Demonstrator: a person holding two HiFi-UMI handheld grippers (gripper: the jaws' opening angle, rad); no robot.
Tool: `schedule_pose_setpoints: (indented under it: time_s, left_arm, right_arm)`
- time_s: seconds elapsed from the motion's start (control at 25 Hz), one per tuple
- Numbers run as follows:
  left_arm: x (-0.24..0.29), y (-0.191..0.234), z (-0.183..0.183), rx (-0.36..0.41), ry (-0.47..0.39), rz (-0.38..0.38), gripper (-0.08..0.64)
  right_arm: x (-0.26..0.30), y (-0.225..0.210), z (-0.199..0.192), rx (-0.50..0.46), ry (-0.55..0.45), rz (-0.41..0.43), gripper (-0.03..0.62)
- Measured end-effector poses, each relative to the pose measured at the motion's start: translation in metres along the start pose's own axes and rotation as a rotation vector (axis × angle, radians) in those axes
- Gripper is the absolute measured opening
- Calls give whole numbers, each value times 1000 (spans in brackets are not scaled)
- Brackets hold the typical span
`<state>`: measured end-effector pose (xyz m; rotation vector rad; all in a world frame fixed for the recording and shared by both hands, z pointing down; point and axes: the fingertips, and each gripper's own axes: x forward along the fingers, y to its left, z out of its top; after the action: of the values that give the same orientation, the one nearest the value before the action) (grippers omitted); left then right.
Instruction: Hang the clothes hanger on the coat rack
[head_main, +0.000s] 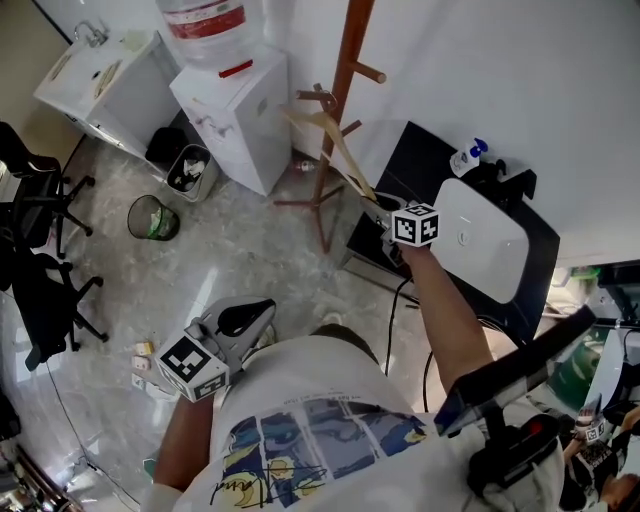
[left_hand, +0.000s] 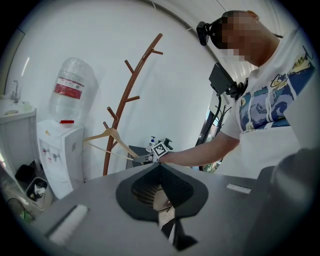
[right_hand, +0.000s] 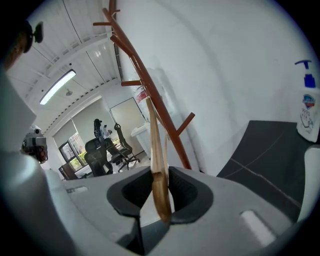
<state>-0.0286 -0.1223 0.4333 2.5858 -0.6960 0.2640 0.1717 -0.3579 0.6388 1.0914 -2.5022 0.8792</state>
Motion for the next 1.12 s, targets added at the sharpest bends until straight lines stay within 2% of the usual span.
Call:
schedule_pose_setpoints:
  time_s: [0.2,0.68,0.92,1.12]
  left_arm:
    - [4,-2,3,11,8,-26,3]
    - [9,-16,0,58,41,-166,3]
    - [-3,-17,-4,72,52,-238,3]
    - [-17,-20,-9,94,51,-299,2]
  right_arm:
    - [-11,-6,-5,8,-5,-33,101]
    - [-72,0,-40,43,-27,-162,120]
    - [-103,33,-58,-3,-22,-246,120]
    - [-126,85,-65,-82,-17,-291,113]
